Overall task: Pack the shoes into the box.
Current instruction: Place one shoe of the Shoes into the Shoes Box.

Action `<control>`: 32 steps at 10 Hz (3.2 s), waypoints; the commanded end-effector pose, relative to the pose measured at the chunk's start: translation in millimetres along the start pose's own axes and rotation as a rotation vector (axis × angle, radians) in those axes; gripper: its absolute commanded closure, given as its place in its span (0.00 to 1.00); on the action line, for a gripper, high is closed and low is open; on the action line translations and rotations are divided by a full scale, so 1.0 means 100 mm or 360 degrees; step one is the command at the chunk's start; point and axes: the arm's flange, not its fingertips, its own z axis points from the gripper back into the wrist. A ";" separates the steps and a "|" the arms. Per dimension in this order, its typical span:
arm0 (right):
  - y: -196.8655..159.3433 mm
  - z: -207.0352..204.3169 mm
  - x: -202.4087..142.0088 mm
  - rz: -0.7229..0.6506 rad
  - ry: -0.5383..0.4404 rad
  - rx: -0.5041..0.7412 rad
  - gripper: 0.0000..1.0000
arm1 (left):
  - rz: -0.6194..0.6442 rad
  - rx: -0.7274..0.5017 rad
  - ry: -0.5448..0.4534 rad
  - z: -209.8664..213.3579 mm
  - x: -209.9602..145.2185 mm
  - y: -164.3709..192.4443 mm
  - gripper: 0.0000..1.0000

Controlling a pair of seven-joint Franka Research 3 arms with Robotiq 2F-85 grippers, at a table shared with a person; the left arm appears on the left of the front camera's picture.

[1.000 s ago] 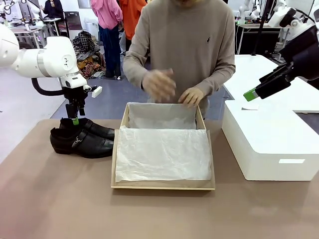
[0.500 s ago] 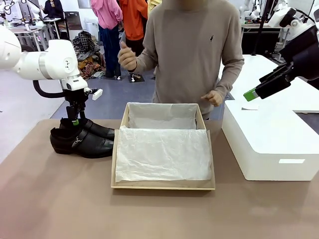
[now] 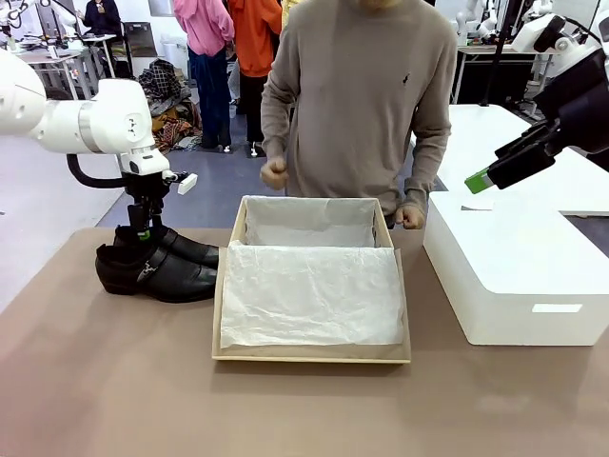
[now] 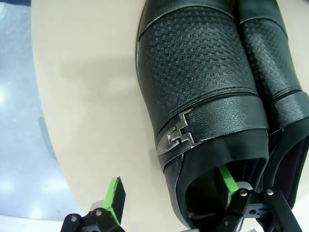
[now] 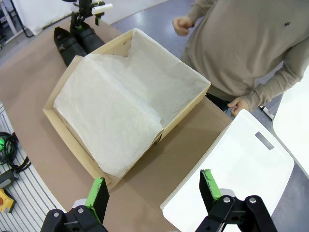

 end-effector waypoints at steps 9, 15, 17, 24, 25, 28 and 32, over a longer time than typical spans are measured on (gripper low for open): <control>0.00 0.00 0.00 0.0000 -0.0007 0.0012 0.00 | 0.0027 -0.0060 0.0034 -0.02 -0.05 0.03 1.00; 0.00 0.00 0.00 0.0000 -0.0007 0.0012 0.00 | 0.0109 0.0058 0.0089 0.12 -0.15 0.05 1.00; 0.00 0.00 0.00 0.0000 -0.0007 0.0012 0.00 | 0.0175 0.0161 0.0093 0.40 -0.32 0.12 1.00; 0.00 0.00 0.00 0.0000 -0.0007 0.0012 0.00 | 0.0365 0.0302 0.0047 1.51 -0.24 -0.02 1.00; 0.00 0.00 0.00 0.0000 -0.0007 0.0012 0.00 | 0.0397 0.0280 0.0025 1.64 -0.11 -0.11 1.00; 0.00 0.00 0.00 0.0000 -0.0007 0.0012 0.00 | 0.0340 0.0210 -0.0005 1.88 0.43 -0.36 1.00; 0.00 0.00 0.00 0.0000 -0.0007 0.0012 0.00 | 0.0204 0.0169 -0.0081 1.89 1.02 -0.45 1.00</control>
